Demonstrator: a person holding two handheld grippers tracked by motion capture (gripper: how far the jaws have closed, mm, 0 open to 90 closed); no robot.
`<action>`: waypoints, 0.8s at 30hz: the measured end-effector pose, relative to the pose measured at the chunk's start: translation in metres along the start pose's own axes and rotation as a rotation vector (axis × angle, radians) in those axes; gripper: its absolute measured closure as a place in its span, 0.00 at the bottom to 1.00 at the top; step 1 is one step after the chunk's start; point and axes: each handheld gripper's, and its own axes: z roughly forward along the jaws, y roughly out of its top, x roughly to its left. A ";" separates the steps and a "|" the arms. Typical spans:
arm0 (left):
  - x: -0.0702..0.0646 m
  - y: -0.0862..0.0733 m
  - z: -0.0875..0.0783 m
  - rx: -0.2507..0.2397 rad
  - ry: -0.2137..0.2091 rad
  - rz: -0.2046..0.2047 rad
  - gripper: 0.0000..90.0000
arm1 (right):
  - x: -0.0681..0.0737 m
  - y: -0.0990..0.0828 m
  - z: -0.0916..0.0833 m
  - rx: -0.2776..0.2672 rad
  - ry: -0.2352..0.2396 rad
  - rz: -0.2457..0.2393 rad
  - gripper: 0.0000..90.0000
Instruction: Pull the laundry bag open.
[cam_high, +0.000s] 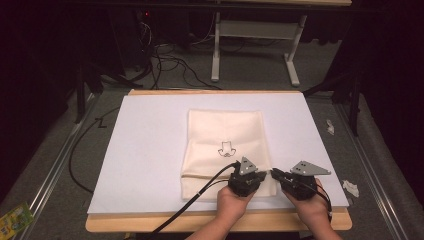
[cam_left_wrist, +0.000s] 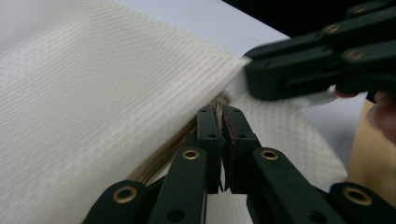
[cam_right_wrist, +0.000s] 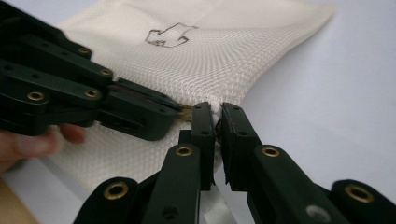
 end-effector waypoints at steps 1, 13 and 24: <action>0.003 -0.001 -0.001 -0.002 0.001 -0.010 0.97 | 0.000 0.000 0.000 0.000 0.000 0.000 0.96; 0.044 -0.018 -0.043 0.043 0.079 -0.083 0.97 | -0.028 -0.008 -0.012 -0.026 -0.053 0.067 0.96; 0.085 -0.031 -0.113 0.113 0.215 -0.056 0.97 | -0.035 -0.010 -0.015 -0.021 -0.081 0.086 0.96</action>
